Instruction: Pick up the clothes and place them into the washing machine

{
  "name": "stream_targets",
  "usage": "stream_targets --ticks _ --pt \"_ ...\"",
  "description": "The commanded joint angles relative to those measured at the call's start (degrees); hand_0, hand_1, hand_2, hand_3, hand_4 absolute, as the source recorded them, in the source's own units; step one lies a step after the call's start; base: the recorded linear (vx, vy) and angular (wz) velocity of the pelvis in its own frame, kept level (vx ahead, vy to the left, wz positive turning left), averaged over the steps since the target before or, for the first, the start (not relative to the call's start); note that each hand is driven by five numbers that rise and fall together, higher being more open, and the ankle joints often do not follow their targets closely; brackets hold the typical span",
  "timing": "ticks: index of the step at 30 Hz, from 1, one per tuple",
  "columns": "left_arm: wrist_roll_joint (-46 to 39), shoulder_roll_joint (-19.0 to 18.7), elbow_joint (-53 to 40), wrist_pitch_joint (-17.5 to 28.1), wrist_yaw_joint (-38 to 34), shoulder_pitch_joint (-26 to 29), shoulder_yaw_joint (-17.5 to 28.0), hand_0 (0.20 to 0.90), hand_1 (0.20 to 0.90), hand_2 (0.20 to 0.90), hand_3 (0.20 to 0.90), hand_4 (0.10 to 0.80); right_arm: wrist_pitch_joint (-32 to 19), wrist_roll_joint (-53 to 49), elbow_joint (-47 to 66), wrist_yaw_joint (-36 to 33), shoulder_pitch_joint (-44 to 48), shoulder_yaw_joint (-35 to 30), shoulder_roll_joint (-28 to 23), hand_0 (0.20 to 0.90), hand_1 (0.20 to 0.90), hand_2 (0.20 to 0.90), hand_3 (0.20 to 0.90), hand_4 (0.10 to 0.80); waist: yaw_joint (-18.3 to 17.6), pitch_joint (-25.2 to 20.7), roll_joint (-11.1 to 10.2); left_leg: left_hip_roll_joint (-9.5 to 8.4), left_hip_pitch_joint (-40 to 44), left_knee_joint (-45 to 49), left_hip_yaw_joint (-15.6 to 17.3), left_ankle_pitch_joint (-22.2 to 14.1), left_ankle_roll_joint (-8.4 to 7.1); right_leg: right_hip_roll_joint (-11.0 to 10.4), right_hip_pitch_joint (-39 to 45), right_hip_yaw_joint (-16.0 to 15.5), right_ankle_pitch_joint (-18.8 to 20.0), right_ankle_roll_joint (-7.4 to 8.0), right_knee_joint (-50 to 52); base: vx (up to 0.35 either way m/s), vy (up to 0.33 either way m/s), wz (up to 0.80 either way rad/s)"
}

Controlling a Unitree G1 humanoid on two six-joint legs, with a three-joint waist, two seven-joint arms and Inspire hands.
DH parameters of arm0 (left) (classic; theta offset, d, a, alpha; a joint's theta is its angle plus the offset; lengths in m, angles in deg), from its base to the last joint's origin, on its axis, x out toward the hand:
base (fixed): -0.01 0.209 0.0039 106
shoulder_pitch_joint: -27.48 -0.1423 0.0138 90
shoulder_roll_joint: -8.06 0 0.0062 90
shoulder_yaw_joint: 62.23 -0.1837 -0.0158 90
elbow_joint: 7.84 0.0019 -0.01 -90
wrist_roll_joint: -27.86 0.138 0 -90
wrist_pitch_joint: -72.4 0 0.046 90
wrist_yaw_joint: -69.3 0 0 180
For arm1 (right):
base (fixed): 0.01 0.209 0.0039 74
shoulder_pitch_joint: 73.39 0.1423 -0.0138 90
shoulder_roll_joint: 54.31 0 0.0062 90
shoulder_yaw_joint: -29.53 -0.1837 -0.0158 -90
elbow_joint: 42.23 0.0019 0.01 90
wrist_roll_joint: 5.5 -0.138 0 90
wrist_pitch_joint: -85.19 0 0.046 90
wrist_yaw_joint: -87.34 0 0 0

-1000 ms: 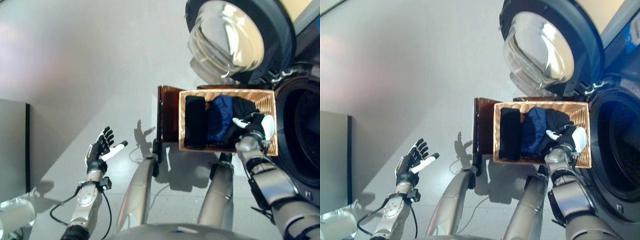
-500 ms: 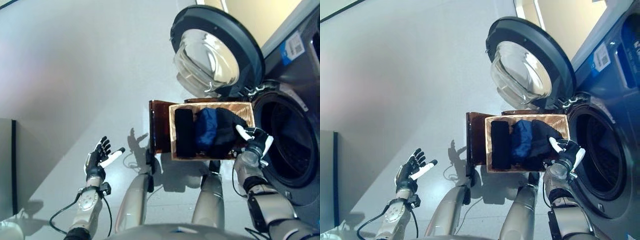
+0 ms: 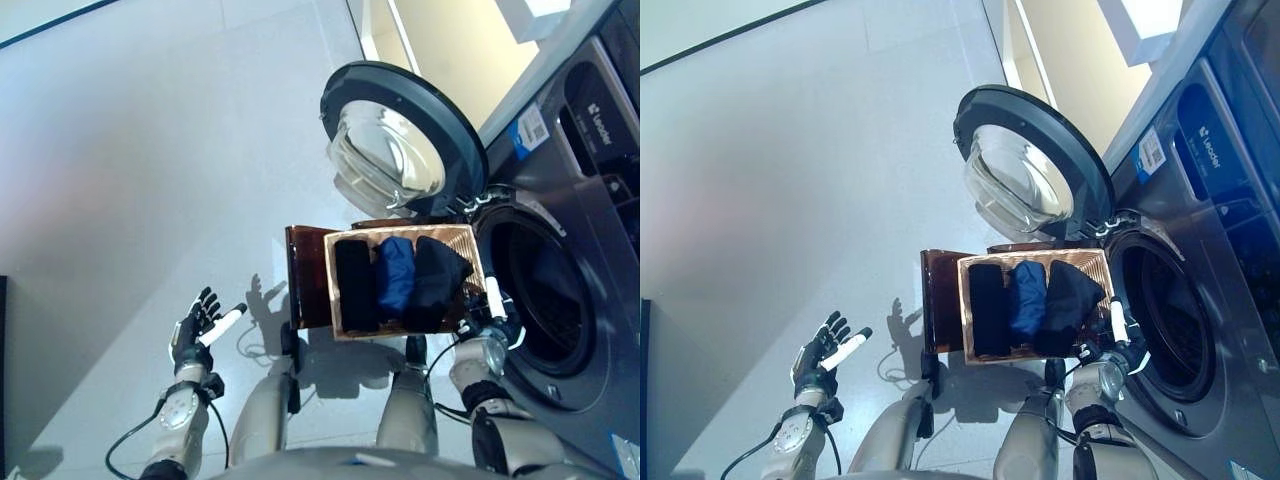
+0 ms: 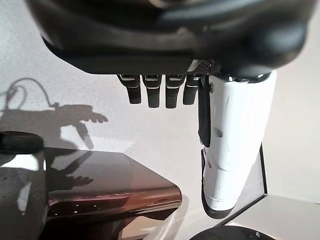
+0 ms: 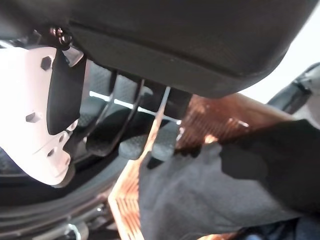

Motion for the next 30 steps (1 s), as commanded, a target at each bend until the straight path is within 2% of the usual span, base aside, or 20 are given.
stream_targets --ticks 1,7,11,21,30 --pt "-0.1 -2.6 -0.5 4.2 -0.7 1.2 3.5 0.9 0.9 0.9 0.9 0.8 -0.7 19.6 7.5 -6.2 -1.3 3.1 -5.7 0.9 0.9 0.9 0.9 0.8 0.7 -0.7 -0.7 1.28 1.6 0.2 -1.7 -1.8 -3.06 -0.4 -0.9 -0.9 9.4 -2.88 -4.2 -0.023 -0.033 -0.01" --pt "2.7 -3.6 -0.9 4.7 -2.3 1.7 3.8 0.9 0.9 0.9 0.9 0.8 6.6 42.0 7.8 -16.2 1.6 9.7 -10.1 0.9 0.9 0.9 0.9 0.8 1.3 -0.1 -0.6 1.14 0.2 1.2 -1.8 -1.7 -2.92 -0.3 -1.8 -0.9 9.4 -2.94 -4.1 -0.005 -0.004 0.0" --pt "3.9 -3.8 -1.2 4.5 -3.1 1.4 4.4 0.9 0.9 0.9 0.9 0.8 11.0 48.2 5.5 -19.5 4.2 11.2 -11.3 0.9 0.9 0.9 0.9 0.8 2.0 0.0 -0.5 0.89 -1.2 2.2 -2.1 -1.8 -2.83 -0.4 -2.1 -1.1 9.3 -2.99 -3.9 -0.003 -0.007 0.02" --pt "4.1 -4.1 -3.2 3.6 -2.6 0.2 4.4 0.9 0.9 0.9 0.9 0.8 15.3 52.2 -0.7 -21.2 10.8 15.1 -11.4 0.9 0.9 0.9 0.9 0.8 2.9 1.1 -0.3 0.28 -3.8 4.9 -2.2 -2.7 -2.68 -0.5 -3.6 -1.0 9.1 -3.33 -2.6 -0.009 0.005 0.05" --pt "4.5 -4.4 -6.1 3.8 -2.9 -0.1 4.6 0.9 0.9 0.9 0.9 0.8 15.6 51.9 -3.9 -22.3 14.9 17.3 -10.6 0.9 0.9 0.9 0.9 0.8 3.3 3.0 0.2 -0.31 -7.7 9.8 -1.8 -4.9 -2.25 -0.6 -6.9 0.3 8.4 -3.75 0.4 -0.022 0.023 0.05"
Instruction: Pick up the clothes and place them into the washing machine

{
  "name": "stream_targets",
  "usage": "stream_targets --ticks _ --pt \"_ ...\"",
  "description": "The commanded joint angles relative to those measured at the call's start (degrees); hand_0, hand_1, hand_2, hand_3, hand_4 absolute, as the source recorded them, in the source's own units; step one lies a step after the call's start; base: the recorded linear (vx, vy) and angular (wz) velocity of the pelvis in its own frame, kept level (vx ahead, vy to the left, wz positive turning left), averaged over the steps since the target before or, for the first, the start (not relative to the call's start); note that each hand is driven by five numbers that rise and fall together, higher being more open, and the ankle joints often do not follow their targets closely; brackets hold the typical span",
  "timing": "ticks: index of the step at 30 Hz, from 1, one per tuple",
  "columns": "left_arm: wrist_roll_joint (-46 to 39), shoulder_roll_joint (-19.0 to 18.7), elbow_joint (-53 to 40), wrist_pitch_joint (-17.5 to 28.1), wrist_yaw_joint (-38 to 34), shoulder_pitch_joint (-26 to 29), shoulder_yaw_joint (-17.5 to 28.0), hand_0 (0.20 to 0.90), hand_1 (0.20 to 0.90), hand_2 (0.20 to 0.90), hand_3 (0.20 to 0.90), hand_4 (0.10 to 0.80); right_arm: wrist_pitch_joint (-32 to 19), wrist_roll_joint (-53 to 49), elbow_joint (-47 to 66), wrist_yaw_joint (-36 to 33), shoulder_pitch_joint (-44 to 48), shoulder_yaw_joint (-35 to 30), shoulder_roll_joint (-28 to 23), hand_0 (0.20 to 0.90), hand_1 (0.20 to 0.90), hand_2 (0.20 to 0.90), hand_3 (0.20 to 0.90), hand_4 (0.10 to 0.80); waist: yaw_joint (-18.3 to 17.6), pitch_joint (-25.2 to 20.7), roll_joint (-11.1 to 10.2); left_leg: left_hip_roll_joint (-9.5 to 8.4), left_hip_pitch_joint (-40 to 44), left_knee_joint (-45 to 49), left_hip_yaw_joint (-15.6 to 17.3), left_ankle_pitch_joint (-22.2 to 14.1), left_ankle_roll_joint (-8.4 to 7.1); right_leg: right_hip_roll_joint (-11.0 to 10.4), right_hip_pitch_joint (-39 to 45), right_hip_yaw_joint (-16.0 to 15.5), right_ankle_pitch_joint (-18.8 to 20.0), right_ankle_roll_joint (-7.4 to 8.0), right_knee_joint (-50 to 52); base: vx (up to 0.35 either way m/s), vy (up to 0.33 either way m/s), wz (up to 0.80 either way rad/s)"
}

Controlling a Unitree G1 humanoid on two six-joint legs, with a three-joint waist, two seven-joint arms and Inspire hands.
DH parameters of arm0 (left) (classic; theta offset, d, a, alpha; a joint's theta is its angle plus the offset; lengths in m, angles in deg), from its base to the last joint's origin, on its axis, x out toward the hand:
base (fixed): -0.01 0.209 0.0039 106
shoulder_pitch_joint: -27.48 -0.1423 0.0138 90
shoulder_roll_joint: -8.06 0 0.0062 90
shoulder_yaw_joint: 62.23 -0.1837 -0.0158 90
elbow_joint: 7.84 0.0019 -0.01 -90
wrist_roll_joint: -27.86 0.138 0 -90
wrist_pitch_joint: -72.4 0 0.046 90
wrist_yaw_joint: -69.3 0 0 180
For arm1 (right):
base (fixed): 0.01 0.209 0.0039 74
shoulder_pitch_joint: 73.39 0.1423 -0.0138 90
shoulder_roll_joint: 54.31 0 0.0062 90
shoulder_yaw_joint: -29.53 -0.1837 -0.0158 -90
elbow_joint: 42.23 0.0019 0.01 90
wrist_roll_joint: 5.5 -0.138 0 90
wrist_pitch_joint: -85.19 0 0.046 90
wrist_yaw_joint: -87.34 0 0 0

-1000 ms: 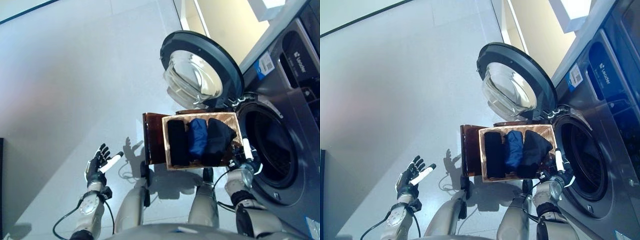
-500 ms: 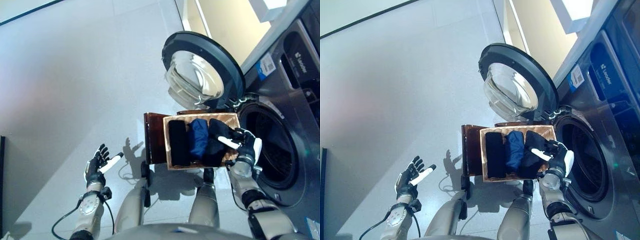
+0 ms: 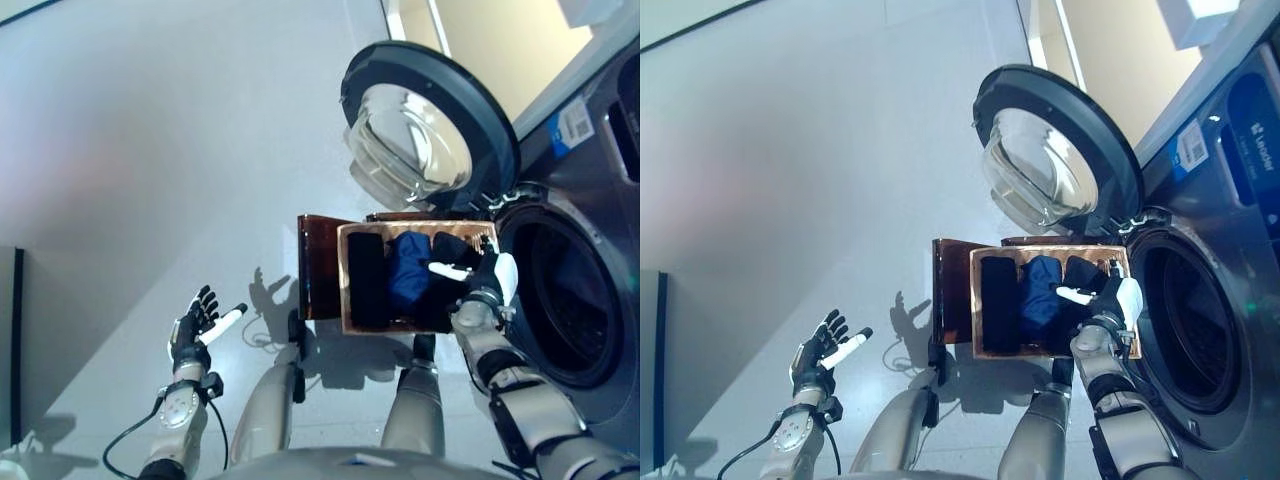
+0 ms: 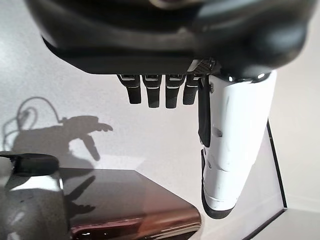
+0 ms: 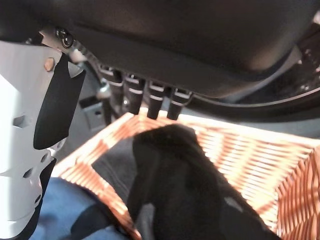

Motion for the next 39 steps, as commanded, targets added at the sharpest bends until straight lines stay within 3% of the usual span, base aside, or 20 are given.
stream_targets --ticks 1,6,11,17,28,39 --pt "0.7 -4.3 -5.3 3.8 -1.5 -0.8 4.2 0.9 0.9 0.9 0.9 0.8 -0.6 2.2 1.5 -4.2 2.5 1.9 -3.0 0.9 0.9 0.9 0.9 0.8 0.7 0.8 -1.1 0.41 -2.1 8.1 -0.5 -5.5 -2.29 -0.2 -2.6 1.5 8.7 -3.3 -1.4 -0.011 0.025 0.04" --pt "1.7 -4.6 -5.5 3.9 -2.0 -1.3 5.3 0.9 0.9 0.9 0.9 0.8 0.6 6.5 2.5 -5.3 2.5 2.7 -4.4 0.9 0.9 0.9 0.9 0.8 0.8 0.6 -1.1 0.31 -2.9 8.6 -0.1 -5.9 -2.16 -0.2 -3.4 2.0 8.9 -3.26 -1.4 0.0 0.0 0.0" --pt "2.8 -4.8 -5.3 4.6 -2.0 -1.3 6.5 0.9 0.9 0.9 0.9 0.8 2.8 14.0 2.3 -5.4 1.9 4.3 -9.4 0.9 0.9 0.9 0.9 0.8 0.9 0.1 -0.7 0.1 -3.6 8.3 -0.2 -5.8 -2.11 -0.5 -4.3 2.4 9.4 -3.16 -1.7 0.0 0.0 0.0" --pt "2.2 -5.2 -5.4 4.5 -0.9 -1.8 6.3 0.9 0.9 0.9 0.9 0.8 3.0 13.7 0.0 -5.4 3.9 3.4 -12.5 0.9 0.9 0.9 0.9 0.8 1.1 -0.1 -0.4 0.21 -3.3 7.7 -0.1 -5.5 -2.02 -0.3 -4.3 2.5 9.6 -3.15 -1.9 -0.006 0.008 -0.02" --pt "2.4 -4.9 -6.4 4.9 -1.2 -1.0 5.1 0.9 0.9 0.9 0.9 0.8 2.1 13.3 3.7 -5.3 2.5 2.1 -12.3 0.9 0.9 0.9 0.9 0.8 0.6 0.5 0.2 -0.16 -4.2 7.9 0.2 -5.2 -1.86 -0.2 -5.7 3.2 9.9 -3.26 -1.7 -0.016 0.0 -0.01" --pt "2.1 -5.5 -10.3 5.5 -0.4 -2.0 5.2 0.9 0.9 0.9 0.9 0.8 1.5 11.3 -4.4 -3.8 7.3 6.3 -12.1 0.9 0.9 0.9 0.9 0.8 1.4 1.8 1.8 -0.45 -7.1 10.8 0.5 -6.0 -1.52 -0.4 -8.7 3.9 8.9 -3.63 1.8 -0.01 0.002 0.01"
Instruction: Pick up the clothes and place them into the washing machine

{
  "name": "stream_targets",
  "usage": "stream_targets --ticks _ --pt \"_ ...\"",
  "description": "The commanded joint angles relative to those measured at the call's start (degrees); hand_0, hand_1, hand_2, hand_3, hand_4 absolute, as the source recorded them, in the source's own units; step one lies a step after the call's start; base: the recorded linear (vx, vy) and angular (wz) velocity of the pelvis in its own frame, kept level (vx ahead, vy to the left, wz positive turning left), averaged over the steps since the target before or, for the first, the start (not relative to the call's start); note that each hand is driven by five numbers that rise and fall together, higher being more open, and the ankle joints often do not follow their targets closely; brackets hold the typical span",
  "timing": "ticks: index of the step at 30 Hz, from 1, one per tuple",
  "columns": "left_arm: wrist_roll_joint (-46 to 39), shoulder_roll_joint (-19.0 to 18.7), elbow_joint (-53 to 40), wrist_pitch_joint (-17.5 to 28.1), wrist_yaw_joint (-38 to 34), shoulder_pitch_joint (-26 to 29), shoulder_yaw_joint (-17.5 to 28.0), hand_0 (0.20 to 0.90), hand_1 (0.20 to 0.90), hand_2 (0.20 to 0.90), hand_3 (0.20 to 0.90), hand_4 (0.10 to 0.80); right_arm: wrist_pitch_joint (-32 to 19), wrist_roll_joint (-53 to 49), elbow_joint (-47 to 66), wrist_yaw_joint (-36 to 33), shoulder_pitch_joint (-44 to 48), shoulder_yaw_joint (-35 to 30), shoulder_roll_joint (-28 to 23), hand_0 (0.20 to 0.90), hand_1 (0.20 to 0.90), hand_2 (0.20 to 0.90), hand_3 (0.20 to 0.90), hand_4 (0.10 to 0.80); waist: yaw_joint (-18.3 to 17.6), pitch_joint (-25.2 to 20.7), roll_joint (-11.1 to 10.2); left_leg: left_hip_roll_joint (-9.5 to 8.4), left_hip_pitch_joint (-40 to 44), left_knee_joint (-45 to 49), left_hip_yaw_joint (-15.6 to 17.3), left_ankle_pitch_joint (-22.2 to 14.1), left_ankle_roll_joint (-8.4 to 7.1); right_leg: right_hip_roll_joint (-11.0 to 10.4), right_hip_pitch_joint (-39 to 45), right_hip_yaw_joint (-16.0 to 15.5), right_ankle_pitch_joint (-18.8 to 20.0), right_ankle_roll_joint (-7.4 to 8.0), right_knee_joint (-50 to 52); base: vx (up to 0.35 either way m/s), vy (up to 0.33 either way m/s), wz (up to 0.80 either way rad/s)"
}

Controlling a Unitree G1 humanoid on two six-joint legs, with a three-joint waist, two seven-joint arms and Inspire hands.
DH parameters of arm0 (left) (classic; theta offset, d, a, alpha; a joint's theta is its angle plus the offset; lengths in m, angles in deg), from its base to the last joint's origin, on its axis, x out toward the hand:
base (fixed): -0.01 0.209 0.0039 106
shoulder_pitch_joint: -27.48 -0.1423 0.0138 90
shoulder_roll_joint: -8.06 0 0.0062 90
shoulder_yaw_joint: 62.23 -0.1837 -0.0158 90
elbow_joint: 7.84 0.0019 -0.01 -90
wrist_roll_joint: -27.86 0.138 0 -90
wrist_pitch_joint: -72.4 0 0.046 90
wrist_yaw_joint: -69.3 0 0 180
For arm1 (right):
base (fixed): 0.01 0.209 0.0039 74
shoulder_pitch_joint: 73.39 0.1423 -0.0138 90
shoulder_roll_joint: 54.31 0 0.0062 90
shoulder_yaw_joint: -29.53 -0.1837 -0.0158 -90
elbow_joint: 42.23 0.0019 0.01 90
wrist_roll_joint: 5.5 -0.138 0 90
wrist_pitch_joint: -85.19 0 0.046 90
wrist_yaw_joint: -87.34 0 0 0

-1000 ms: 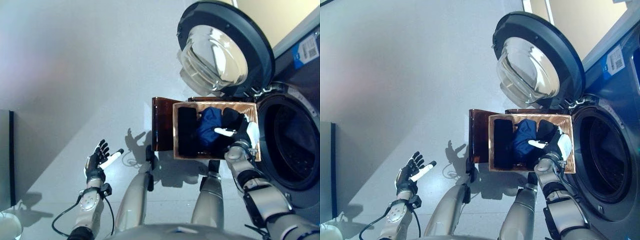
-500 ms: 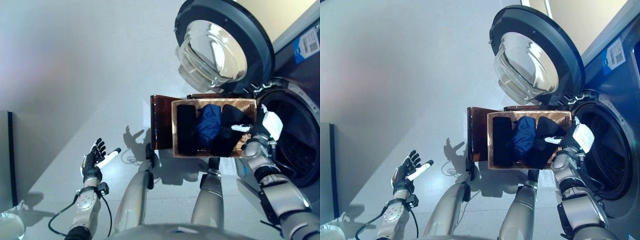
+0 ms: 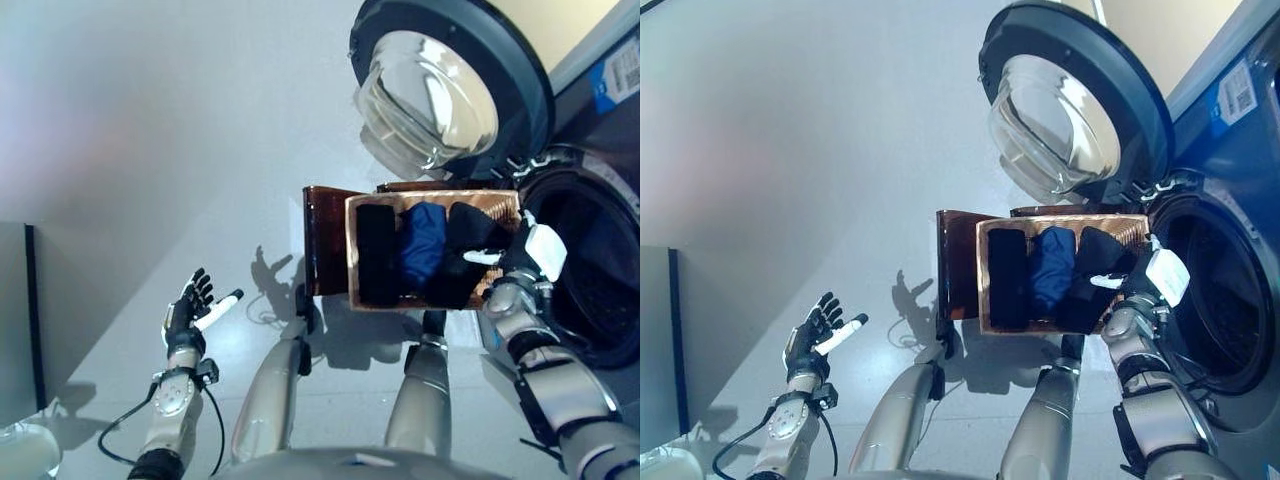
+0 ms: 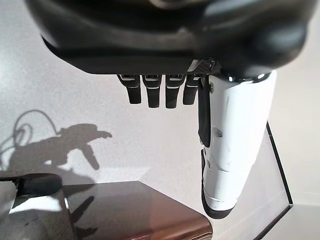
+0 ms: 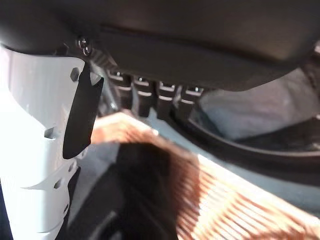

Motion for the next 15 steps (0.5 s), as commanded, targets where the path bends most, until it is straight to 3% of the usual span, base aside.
stream_targets --ticks 1,15 --pt "-0.3 -4.6 -5.8 5.4 -0.5 -3.1 3.0 0.9 0.9 0.9 0.9 0.8 -3.0 -1.2 1.3 -1.7 2.1 2.7 -3.3 0.9 0.9 0.9 0.9 0.8 0.7 -1.8 0.0 0.3 -2.1 7.0 -0.7 -5.6 -2.07 0.2 -2.7 1.0 8.7 -3.82 -1.8 0.0 0.0 0.0" --pt "0.2 -4.8 -5.6 5.4 -1.5 -3.2 2.9 0.9 0.9 0.9 0.9 0.8 -3.2 -1.4 4.5 -2.9 0.4 3.4 1.7 0.9 0.9 0.9 0.9 0.8 0.8 -2.0 -1.4 0.42 -2.8 7.2 -1.3 -5.4 -2.16 0.4 -3.1 0.6 8.4 -3.84 -1.0 -0.001 -0.004 0.02"
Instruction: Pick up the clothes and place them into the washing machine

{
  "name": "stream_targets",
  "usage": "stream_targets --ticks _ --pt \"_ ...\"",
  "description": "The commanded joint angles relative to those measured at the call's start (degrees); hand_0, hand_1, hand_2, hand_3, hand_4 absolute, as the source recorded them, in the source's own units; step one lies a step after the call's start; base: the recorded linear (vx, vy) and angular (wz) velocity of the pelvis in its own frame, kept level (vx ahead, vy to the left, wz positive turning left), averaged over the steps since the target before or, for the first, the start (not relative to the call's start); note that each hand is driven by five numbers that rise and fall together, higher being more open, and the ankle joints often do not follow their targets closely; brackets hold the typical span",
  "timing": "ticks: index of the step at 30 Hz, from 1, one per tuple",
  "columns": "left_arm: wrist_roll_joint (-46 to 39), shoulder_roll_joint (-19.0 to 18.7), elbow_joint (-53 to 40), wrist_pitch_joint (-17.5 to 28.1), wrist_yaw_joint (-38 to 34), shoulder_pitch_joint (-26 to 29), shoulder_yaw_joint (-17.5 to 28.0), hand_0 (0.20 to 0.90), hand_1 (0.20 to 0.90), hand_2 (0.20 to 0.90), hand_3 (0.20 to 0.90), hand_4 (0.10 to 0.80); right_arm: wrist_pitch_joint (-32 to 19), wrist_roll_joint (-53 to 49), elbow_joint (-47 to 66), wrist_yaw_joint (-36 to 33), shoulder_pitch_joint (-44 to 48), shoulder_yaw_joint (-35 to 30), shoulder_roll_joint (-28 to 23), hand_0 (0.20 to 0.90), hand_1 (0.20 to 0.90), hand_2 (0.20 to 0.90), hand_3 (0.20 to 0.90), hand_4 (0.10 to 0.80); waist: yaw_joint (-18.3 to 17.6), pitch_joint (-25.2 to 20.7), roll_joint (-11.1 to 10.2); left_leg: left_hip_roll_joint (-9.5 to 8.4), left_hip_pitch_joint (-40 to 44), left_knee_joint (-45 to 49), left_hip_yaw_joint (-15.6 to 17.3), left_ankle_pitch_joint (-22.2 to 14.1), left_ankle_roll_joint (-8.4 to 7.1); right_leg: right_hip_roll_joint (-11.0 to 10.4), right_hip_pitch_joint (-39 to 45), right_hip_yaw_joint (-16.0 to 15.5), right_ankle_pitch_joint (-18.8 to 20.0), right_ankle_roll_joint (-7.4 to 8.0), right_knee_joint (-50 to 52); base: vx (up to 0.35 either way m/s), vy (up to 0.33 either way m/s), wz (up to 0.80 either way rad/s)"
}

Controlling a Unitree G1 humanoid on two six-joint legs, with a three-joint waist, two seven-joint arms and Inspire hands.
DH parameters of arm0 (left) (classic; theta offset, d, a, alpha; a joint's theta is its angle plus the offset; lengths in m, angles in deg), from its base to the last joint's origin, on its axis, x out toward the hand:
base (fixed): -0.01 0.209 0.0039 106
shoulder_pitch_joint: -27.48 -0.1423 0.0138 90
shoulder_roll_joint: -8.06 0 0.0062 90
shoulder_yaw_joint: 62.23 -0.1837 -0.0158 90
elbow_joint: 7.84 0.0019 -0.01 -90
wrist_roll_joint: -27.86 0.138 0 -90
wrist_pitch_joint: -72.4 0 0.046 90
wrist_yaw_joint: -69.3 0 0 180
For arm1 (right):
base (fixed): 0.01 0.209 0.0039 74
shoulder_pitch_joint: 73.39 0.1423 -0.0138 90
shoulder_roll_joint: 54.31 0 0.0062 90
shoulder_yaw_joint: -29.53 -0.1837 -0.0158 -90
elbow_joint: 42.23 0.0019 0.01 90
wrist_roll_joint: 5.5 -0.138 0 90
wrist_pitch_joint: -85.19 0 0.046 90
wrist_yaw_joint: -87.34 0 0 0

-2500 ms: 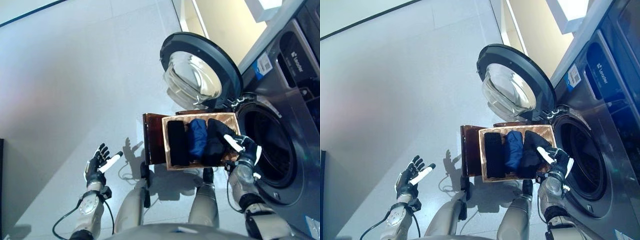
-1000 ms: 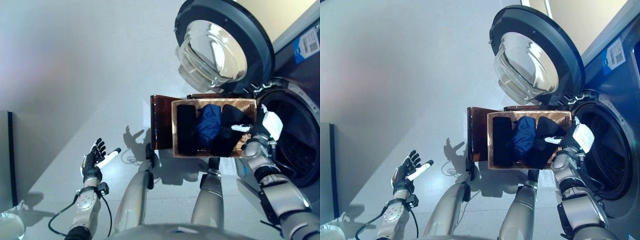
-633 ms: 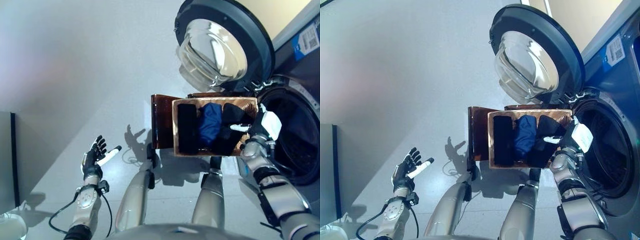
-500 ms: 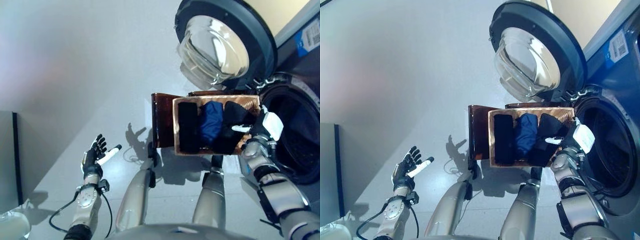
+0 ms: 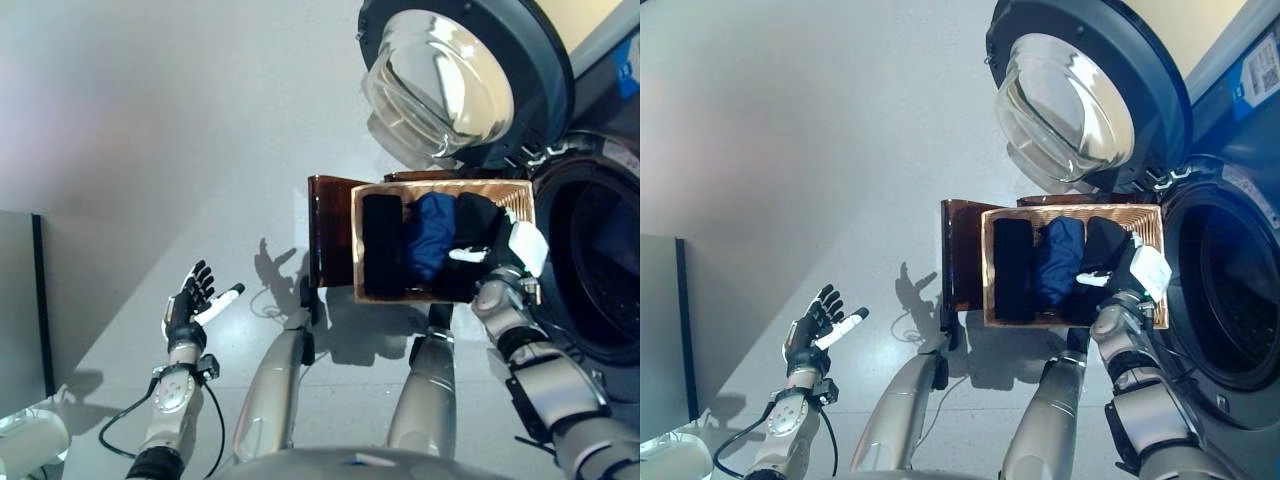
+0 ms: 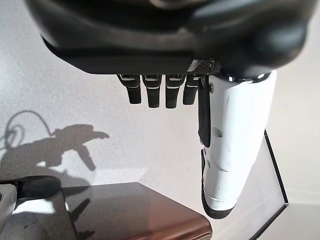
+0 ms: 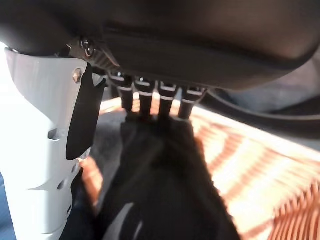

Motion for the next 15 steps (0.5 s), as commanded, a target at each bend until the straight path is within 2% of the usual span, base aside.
stream_targets --ticks 1,15 --pt "0.2 -4.7 -5.6 4.6 -1.5 -3.1 3.4 0.9 0.9 0.9 0.9 0.8 -1.7 -0.2 1.5 -3.1 0.9 0.9 -1.7 0.9 0.9 0.9 0.9 0.8 1.0 -2.5 -1.3 0.52 -1.0 4.3 -1.0 -4.6 -2.31 0.7 -1.8 0.5 9.0 -3.59 -3.2 0.0 0.0 0.0" --pt "0.8 -5.3 -6.1 4.5 -2.0 -3.9 4.2 0.9 0.9 0.9 0.9 0.8 -0.5 1.1 -0.9 -3.4 2.1 1.9 -2.3 0.9 0.9 0.9 0.9 0.8 1.2 -2.0 -0.8 0.32 -2.7 5.0 -0.6 -4.6 -2.11 0.7 -3.9 1.3 9.1 -3.85 -2.3 -0.005 0.004 0.01"
